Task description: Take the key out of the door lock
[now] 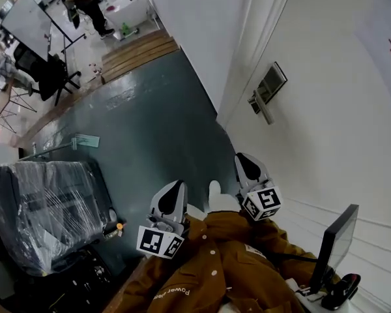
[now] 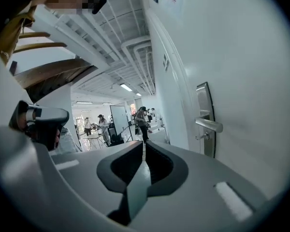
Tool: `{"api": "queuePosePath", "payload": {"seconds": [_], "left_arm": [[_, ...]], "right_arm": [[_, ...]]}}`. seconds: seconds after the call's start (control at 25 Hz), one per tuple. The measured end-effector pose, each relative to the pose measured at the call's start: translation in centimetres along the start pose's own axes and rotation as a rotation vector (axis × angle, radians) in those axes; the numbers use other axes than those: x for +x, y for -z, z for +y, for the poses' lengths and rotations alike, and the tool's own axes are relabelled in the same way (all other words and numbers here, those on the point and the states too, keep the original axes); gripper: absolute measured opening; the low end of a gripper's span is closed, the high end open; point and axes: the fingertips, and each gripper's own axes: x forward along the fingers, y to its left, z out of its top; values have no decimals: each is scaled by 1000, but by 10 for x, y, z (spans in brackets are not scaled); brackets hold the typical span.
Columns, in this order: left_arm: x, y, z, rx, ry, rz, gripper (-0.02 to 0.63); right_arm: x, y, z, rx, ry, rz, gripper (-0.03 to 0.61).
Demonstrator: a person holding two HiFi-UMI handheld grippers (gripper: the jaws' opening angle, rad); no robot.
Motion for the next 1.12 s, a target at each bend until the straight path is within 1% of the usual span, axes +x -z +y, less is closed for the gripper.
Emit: {"api": "queuePosePath", "payload": {"seconds": [0.08, 0.12, 0.2, 0.28, 0.32, 0.36, 0.44, 0.52, 0.64, 0.76, 0.84, 0.96, 1.12], "left_arm": [[16, -1, 4, -11, 3, 2, 0], [22, -3, 6, -8, 6, 5, -1], [33, -12, 10, 7, 15, 6, -2], [43, -20, 15, 22, 28, 6, 0], [47, -23, 16, 31, 36, 11, 0], [50, -24, 18, 38, 44, 18, 0], [54, -24, 20, 45, 63, 35, 0], [58, -20, 22, 45, 80, 49, 0], [60, -17, 22, 46, 100, 62, 0], [62, -19, 18, 56, 119, 70, -2], [64, -20, 18, 63, 124, 78, 0], [61, -20, 23, 70, 112, 85, 0], [51, -16, 27, 71, 96, 95, 0]], "right_arm": [[18, 2, -10, 24, -26, -3, 40], [28, 2, -14, 53, -38, -12, 54], [47, 2, -28, 169, -50, -50, 72], [66, 3, -50, 303, -33, -99, 78], [75, 5, -60, 346, -22, -117, 80], [84, 8, -67, 365, -15, -127, 80], [98, 13, -80, 369, -1, -139, 81], [108, 16, -93, 403, 13, -166, 95], [117, 17, -115, 528, 31, -240, 98], [123, 22, -143, 711, 58, -334, 100], [126, 26, -162, 814, 79, -393, 103], [131, 31, -183, 917, 89, -465, 129], [137, 32, -202, 1017, 94, -548, 134]]}}
